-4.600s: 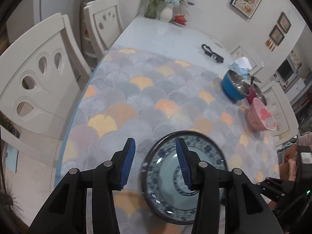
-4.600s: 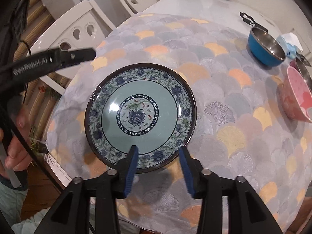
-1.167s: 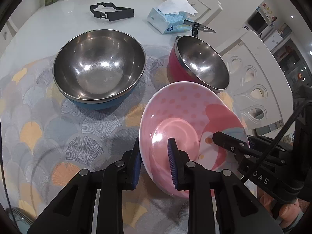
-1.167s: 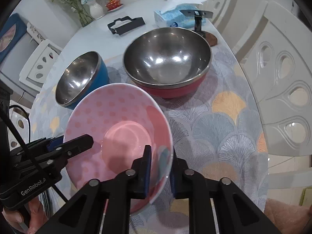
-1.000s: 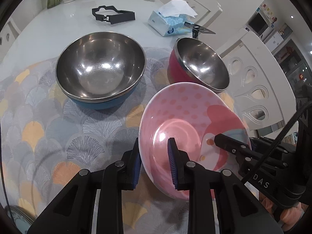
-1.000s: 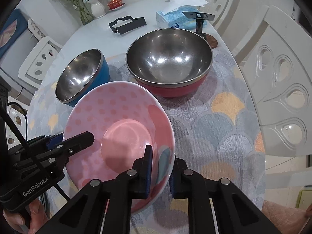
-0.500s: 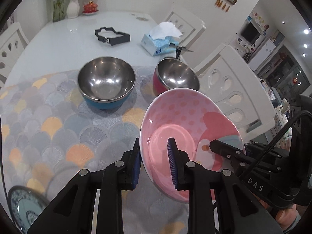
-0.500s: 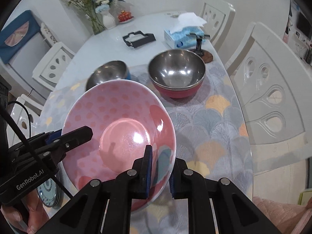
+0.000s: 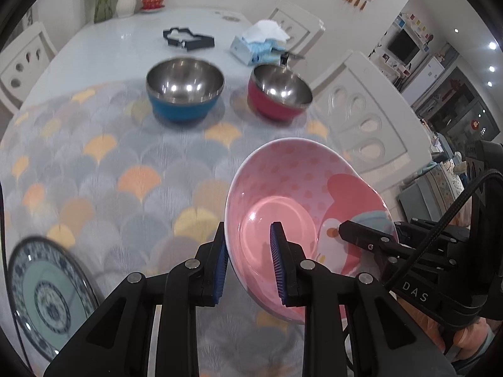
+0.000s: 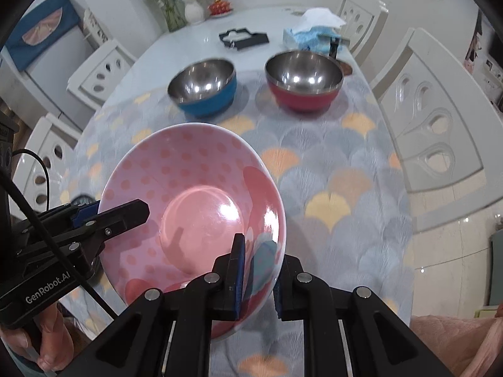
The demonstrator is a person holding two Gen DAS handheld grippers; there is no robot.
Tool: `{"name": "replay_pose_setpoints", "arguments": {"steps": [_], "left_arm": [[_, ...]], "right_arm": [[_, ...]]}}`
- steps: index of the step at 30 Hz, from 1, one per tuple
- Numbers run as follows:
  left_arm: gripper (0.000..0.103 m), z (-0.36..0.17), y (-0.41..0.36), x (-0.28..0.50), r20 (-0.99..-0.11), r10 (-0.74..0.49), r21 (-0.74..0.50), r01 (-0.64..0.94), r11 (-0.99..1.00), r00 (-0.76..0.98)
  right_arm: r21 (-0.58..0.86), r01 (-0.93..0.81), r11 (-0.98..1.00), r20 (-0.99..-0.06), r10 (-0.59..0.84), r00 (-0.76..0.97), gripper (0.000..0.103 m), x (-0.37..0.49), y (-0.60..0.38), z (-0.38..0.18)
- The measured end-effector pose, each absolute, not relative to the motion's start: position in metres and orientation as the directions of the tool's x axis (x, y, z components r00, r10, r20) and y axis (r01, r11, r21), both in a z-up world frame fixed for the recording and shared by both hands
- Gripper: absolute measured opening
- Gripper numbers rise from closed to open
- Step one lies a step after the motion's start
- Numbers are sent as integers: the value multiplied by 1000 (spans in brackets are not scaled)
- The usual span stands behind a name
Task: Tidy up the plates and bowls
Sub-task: 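Lift the pink bowl with both grippers and carry it toward the plate, then lower the pink bowl onto the tablecloth and open both grippers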
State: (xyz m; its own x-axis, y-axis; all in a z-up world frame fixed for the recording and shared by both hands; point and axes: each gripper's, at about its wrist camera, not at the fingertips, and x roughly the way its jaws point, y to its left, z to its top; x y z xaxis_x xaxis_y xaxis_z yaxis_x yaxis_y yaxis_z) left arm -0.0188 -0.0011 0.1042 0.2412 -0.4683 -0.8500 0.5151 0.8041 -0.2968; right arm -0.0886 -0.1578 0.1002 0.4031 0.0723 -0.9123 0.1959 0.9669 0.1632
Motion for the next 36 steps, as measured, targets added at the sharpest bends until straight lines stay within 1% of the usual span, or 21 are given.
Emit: {"name": "replay_pose_setpoints", "arguments": {"steps": [6,10,23,26,31,33,34,35,36], "left_arm": [[22,78,6,-31,-875,-445,-307,494,813,189],[22,68,10,-38,-883,-438,-313,485,816,168],[22,52,16,-52,-897,-420,-311,476,823,139],[22,52,18,-53,-895,-425,-318,474,821,136],[22,59,22,-58,-896,-410,-290,477,830,168],[22,63,25,-58,-893,-417,-296,478,827,169],[22,65,27,-58,-893,-415,-291,480,828,175],[22,68,28,-59,-893,-411,-283,482,829,183],[23,71,29,-60,-894,-406,-273,486,830,191]], "right_arm": [[161,198,967,-947,96,306,15,-96,-149,68],[165,195,967,-956,108,272,15,-101,-146,56],[147,173,974,-970,108,217,16,-109,-137,42],[146,172,974,-970,107,218,16,-110,-136,42],[157,162,974,-968,119,220,16,-112,-137,46],[150,158,976,-968,113,222,19,-113,-136,49],[149,158,976,-968,111,224,22,-114,-137,50],[150,158,976,-967,112,228,27,-115,-138,53],[150,159,976,-966,111,234,35,-117,-140,56]]}}
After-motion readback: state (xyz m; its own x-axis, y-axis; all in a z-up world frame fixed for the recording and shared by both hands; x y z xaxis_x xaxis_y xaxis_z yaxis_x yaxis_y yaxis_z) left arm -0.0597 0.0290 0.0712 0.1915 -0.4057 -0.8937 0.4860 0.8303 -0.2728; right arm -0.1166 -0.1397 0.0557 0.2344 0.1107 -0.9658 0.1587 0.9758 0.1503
